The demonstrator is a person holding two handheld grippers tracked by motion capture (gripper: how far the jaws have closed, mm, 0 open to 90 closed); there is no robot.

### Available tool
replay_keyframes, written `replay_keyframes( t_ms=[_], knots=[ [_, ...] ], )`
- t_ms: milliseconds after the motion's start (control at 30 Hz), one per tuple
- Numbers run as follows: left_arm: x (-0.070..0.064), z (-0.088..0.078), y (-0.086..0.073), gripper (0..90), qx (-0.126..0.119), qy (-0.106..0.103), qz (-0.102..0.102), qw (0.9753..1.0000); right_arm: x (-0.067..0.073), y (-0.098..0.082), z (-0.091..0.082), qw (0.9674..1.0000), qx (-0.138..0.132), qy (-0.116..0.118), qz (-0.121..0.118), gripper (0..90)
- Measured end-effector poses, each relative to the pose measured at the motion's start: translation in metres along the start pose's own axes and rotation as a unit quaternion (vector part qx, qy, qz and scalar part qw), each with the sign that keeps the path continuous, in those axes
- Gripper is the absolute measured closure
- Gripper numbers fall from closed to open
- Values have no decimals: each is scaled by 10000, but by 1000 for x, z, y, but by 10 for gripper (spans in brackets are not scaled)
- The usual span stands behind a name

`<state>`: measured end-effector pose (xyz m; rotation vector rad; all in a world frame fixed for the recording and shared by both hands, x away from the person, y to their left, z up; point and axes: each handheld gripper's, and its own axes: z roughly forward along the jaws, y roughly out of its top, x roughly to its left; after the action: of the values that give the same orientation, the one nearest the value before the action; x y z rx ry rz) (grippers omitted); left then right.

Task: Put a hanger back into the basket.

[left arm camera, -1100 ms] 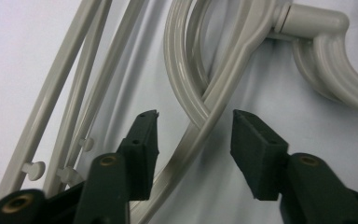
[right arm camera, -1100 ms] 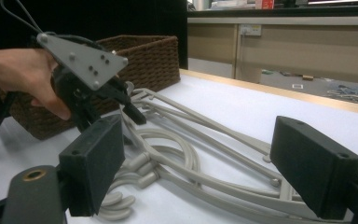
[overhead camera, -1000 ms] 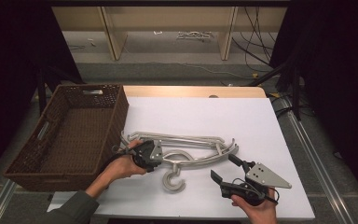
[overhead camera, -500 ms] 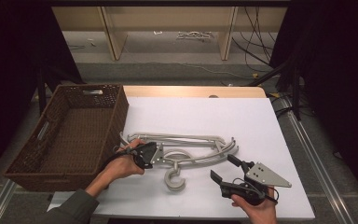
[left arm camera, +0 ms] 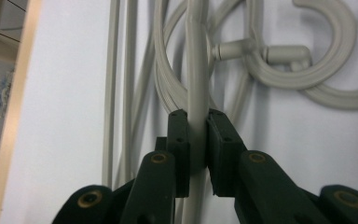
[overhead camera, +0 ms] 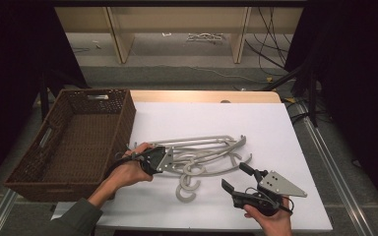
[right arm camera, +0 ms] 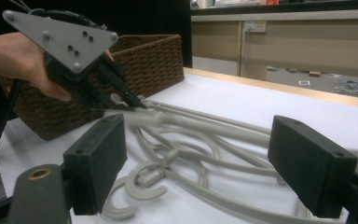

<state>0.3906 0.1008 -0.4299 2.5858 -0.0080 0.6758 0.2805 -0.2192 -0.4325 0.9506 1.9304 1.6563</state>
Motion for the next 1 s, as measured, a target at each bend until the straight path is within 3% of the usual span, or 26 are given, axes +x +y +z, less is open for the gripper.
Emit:
replay_keyframes(
  t_ms=[133, 200, 400, 733, 833, 1000],
  knots=[
    [2, -3, -1, 806, -53, 3, -45, 10000, 0, 0, -1, 10000, 41, -25, -30, 205],
    [5, -7, -2, 803, -303, 19, -309, 9991, 0, 0, -1, 10000, 65, -19, -42, 205],
    [10, -19, 2, 800, -539, -14, -468, 9974, 0, 0, -1, 10000, 86, -11, -25, 205],
    [17, -34, 4, 796, -932, -119, -1024, 9903, -1, 0, -1, 10000, 78, 5, -2, 206],
    [21, -39, 3, 795, -1041, -176, -1250, 9865, -1, -1, 0, 10000, 54, 26, -19, 206],
    [25, -45, 7, 795, -1070, -127, -1312, 9855, -1, -1, 0, 10000, 72, 0, -21, 206]
  ],
)
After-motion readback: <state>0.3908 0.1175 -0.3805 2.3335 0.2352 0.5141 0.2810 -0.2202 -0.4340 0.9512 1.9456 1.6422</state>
